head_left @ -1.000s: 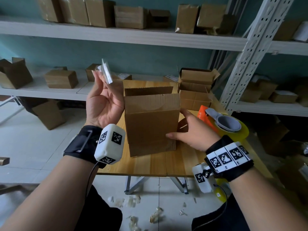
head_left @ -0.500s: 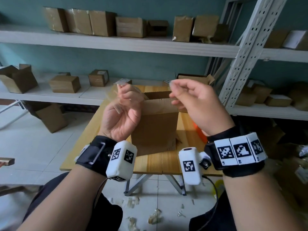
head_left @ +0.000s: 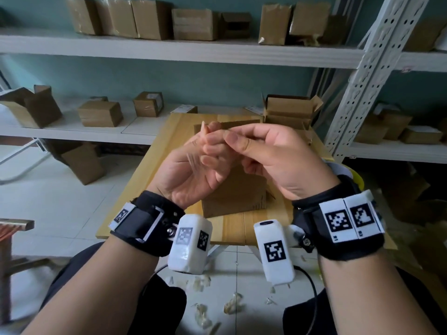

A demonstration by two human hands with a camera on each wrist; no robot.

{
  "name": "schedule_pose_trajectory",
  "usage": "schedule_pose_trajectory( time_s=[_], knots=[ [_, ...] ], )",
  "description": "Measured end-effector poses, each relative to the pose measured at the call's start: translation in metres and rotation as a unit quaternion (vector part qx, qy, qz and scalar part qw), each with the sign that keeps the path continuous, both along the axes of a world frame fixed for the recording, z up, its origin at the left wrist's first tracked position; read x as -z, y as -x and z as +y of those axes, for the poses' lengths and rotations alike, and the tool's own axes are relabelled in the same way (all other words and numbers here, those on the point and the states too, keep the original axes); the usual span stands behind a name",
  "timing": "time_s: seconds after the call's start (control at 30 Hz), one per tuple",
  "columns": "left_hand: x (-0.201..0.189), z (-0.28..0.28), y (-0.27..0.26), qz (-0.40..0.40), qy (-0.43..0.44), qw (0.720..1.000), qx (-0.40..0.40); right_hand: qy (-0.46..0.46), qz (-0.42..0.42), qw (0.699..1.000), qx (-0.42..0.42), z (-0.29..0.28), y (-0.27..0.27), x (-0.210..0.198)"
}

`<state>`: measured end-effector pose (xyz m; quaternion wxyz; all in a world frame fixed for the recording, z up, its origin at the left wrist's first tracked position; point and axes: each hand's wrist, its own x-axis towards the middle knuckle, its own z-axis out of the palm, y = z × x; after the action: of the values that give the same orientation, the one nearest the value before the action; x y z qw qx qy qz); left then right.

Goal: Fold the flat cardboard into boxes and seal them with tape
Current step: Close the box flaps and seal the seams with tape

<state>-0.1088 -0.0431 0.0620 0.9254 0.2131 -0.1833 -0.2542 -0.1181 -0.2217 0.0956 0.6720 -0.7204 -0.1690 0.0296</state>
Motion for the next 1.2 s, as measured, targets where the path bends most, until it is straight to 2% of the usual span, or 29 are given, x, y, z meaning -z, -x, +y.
schedule_pose_trajectory(
  time_s=[0.13,0.23,0.33,0.43,0.47,0.53,0.6,0.67,0.77,0.93,1.03,1.2],
  knots=[
    [0.003,0.006,-0.002,0.001,-0.009,1.0,0.005,-0.024,0.019,0.999,-0.019,-0.001,-0.001,0.003],
    [0.001,0.011,-0.005,-0.006,-0.015,1.0,-0.004,-0.028,0.0,1.0,0.01,-0.005,-0.003,0.002],
    [-0.005,0.016,-0.009,-0.047,-0.044,0.996,-0.057,-0.02,-0.043,0.998,0.052,-0.017,0.001,-0.006],
    [-0.014,0.027,-0.015,-0.032,-0.036,0.991,-0.127,-0.045,-0.08,0.991,0.093,-0.042,0.001,-0.022],
    [-0.017,0.029,-0.018,-0.026,-0.035,0.987,-0.156,-0.058,-0.089,0.988,0.112,-0.05,-0.001,-0.028],
    [-0.026,0.033,-0.02,-0.044,-0.084,0.968,-0.232,-0.057,-0.104,0.983,0.14,-0.062,-0.008,-0.035],
    [-0.035,0.029,-0.02,-0.061,-0.106,0.953,-0.277,-0.063,-0.088,0.984,0.138,-0.063,-0.018,-0.035],
    [-0.044,0.024,-0.02,-0.059,-0.121,0.942,-0.309,-0.112,-0.036,0.987,0.109,-0.056,-0.031,-0.031],
    [-0.048,0.024,-0.027,-0.025,-0.148,0.929,-0.338,-0.167,0.034,0.982,0.075,-0.049,-0.05,-0.02],
    [-0.036,0.028,-0.036,0.027,-0.206,0.9,-0.382,-0.151,0.037,0.983,0.093,-0.047,-0.066,0.003],
    [-0.041,0.027,-0.039,0.01,-0.193,0.903,-0.384,-0.175,0.03,0.981,0.076,-0.047,-0.074,0.007],
    [-0.038,0.012,-0.053,0.007,-0.179,0.908,-0.379,-0.186,0.079,0.977,0.07,-0.049,-0.084,0.019]
  ],
)
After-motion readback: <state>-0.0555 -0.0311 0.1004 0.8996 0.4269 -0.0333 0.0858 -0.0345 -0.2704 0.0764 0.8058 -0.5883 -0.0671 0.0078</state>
